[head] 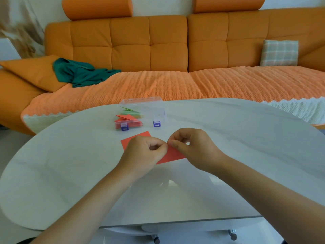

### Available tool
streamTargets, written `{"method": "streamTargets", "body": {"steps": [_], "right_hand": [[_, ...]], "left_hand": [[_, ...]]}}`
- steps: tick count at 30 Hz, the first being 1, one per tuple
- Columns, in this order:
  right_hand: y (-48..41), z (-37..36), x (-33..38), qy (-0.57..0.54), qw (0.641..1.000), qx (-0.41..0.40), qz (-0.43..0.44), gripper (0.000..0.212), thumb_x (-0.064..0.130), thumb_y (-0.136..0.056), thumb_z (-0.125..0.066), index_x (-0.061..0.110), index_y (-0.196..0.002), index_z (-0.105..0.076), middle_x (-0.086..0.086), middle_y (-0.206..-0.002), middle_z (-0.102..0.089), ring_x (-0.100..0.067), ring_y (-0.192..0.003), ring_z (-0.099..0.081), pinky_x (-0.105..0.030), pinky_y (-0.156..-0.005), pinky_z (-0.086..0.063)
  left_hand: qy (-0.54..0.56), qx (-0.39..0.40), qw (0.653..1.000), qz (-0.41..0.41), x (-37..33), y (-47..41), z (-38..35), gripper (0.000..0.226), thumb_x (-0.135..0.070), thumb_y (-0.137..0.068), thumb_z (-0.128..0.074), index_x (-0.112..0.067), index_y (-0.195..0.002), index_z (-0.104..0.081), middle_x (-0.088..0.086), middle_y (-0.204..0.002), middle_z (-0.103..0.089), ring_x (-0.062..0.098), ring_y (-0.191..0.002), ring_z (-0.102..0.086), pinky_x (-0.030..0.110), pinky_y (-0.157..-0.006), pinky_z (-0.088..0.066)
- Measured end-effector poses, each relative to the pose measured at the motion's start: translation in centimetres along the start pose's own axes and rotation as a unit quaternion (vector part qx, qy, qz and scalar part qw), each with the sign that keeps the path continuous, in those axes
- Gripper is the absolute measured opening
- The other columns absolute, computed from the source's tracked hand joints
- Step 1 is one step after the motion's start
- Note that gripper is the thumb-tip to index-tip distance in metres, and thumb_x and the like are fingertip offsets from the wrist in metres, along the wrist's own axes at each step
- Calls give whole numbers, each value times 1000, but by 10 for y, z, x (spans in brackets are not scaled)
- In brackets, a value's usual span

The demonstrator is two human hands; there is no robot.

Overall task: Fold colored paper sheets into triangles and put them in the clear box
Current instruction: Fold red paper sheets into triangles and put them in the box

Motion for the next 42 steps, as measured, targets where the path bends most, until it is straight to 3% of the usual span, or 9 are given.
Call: {"method": "streamTargets", "body": {"steps": [10, 15, 19, 22, 26, 31, 34, 36, 42], "right_hand": [[-7, 31, -15, -16, 997, -66, -43, 23, 20, -96, -61, 27, -76, -68, 12, -71, -67, 2, -61, -56, -10, -55, -42], [-10, 57, -26, -40, 987, -137, -69, 21, 24, -97, -60, 22, -79, -71, 13, -67, -63, 3, -55, -53, -9, -50, -38], [-7, 36, -22, -67, 992, -80, -70, 18, 22, -96, -65, 21, -80, -73, 13, -64, -65, 3, -53, -52, -10, -52, -41], [-4, 15, -11, -75, 995, -44, -50, 19, 22, -96, -65, 22, -78, -73, 11, -67, -68, 1, -58, -55, -14, -57, -44], [-4, 5, -8, -111, 992, -30, -56, 14, 26, -94, -68, 22, -82, -74, -3, -78, -73, -8, -65, -59, -26, -64, -50], [-6, 4, -14, -93, 992, -17, -85, 12, 24, -90, -72, 18, -82, -78, -3, -77, -74, -7, -61, -55, -19, -59, -47], [-8, 12, -18, -96, 990, -50, -92, 10, 20, -88, -74, 19, -79, -78, 1, -73, -73, -4, -57, -53, -16, -56, -46], [-7, 16, -20, -98, 988, -69, -96, 10, 19, -88, -74, 20, -79, -78, 5, -70, -72, -1, -54, -53, -13, -54, -44], [-11, 10, -20, -46, 991, -69, -108, 14, 24, -91, -71, 25, -79, -78, 10, -68, -70, 1, -56, -54, -14, -55, -45]], "left_hand": [[-12, 33, 999, 25, 5, -1, 1, 27, -11, -89, -64, -19, -66, -77, -12, -71, -75, 6, -74, -73, 40, -84, -60], [-77, 44, 995, 33, 17, -3, 7, 26, -14, -91, -62, -23, -71, -76, -15, -70, -74, 3, -69, -71, 34, -79, -60], [21, -55, 998, 1, 5, -4, 25, 15, -19, -94, -65, -23, -88, -78, -14, -78, -75, -3, -72, -68, 14, -72, -51], [22, -23, 999, -10, 1, -7, 13, 16, -32, -90, -70, -33, -105, -76, -21, -91, -74, -6, -88, -66, 15, -82, -50], [64, -39, 997, -9, 1, -10, 12, 13, -22, -92, -70, -30, -89, -80, -16, -86, -75, 4, -84, -70, 23, -77, -56], [71, -108, 991, -25, 5, -15, 32, 14, -22, -91, -71, -32, -83, -77, -19, -79, -73, -1, -74, -65, 10, -67, -47], [26, -37, 999, -16, 10, -20, 22, 16, -23, -93, -68, -27, -78, -74, -15, -70, -70, -2, -64, -63, 13, -65, -48], [-4, 32, 999, 3, 17, -21, 13, 21, -27, -95, -66, -23, -76, -73, -10, -72, -72, 1, -62, -62, 25, -70, -54], [-112, 93, 989, 5, 27, -37, 27, 30, -35, -93, -67, -20, -67, -71, -2, -70, -71, 9, -59, -60, 33, -68, -52]]}}
Point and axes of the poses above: each hand's wrist, its own y-axis away from the middle knuckle, its own z-axis out of the back of the hand, x = y × z, the point moved 10 cm from there along -y, towards the middle knuckle
